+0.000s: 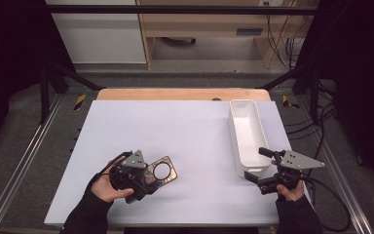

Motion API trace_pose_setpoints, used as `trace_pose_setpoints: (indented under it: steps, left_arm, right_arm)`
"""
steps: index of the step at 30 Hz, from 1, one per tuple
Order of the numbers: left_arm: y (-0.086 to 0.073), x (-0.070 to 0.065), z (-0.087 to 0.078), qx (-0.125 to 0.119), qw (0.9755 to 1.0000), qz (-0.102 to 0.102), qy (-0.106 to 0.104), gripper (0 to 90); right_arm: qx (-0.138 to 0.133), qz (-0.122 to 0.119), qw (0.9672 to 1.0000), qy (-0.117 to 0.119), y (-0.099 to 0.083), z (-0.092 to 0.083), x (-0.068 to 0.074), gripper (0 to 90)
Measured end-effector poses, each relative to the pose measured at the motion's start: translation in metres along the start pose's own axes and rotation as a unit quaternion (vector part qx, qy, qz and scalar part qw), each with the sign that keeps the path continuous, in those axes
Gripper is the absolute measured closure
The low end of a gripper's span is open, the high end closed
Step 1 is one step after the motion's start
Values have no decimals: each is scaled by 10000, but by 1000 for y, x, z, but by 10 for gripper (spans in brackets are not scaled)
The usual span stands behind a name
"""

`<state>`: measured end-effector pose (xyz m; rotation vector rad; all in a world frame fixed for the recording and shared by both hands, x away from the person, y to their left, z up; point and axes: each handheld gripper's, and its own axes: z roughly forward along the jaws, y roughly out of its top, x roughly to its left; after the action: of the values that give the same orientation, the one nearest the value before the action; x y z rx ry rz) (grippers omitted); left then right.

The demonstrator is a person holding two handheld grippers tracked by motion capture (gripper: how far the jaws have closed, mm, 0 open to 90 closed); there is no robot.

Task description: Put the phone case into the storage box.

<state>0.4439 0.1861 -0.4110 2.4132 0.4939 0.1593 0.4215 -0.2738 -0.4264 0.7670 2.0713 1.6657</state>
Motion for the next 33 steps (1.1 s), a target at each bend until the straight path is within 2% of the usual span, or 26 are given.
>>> trace_pose_setpoints:
  steps: [16, 23, 33]
  left_arm:
    - [17, -7, 7, -158, 9992, 282, -238, 113]
    - [29, -11, 12, -187, 9982, 408, -392, 113]
    - [39, -16, 24, -111, 9968, 483, -621, 113]
  right_arm:
    - [181, -258, 9986, 418, 9, 18, 16, 3]
    - [269, -383, 9961, 747, 13, 29, 25, 3]
    - [411, -591, 9927, 964, 15, 41, 33, 3]
